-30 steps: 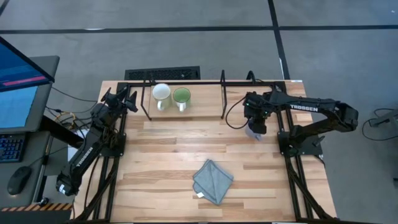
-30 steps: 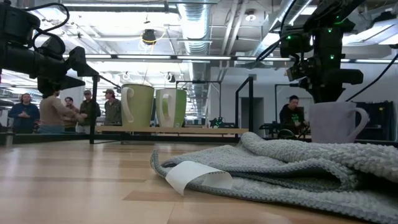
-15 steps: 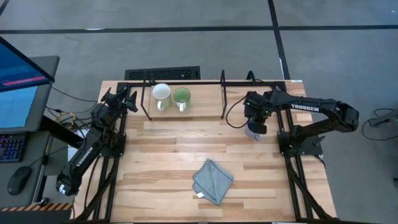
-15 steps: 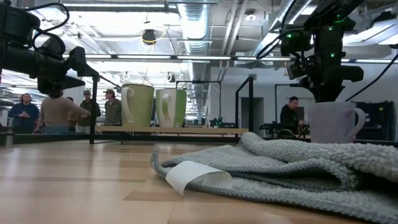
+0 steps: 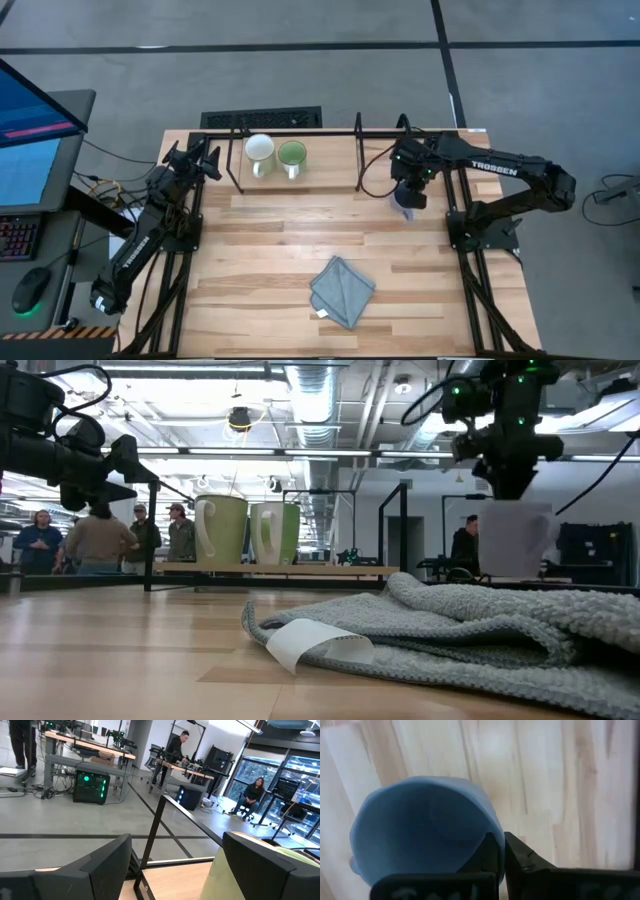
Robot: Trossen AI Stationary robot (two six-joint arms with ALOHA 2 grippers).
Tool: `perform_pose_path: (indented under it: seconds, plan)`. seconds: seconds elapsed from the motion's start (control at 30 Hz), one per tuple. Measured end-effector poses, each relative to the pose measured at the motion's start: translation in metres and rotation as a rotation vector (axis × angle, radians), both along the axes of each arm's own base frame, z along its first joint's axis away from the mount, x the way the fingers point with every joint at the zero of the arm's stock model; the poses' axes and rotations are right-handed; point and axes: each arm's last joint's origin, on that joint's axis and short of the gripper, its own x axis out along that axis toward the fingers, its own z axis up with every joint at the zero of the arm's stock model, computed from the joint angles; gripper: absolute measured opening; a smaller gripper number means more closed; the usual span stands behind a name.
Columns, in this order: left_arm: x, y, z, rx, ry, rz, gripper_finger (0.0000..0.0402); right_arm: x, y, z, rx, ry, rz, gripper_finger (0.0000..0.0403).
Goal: Stack small to large cups/mugs on shelf
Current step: Put the blue mug on the shelf
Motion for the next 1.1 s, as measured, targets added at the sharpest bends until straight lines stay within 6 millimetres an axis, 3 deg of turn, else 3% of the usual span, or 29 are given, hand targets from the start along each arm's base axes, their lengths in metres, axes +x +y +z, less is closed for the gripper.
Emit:
perform_pose_path:
  seconds: [0.47, 1.1]
  plan:
    - [0.0, 0.0, 0.0, 0.0, 0.0, 0.0, 0.0304, 0.016, 0.001, 0.044, -0.033, -0.094, -0.003, 0.0019]
    - [0.0, 0.0, 0.0, 0.0, 0.0, 0.0, 0.0304, 0.083, 0.007, 0.079, 0.01, -0.006, 0.113, 0.0019]
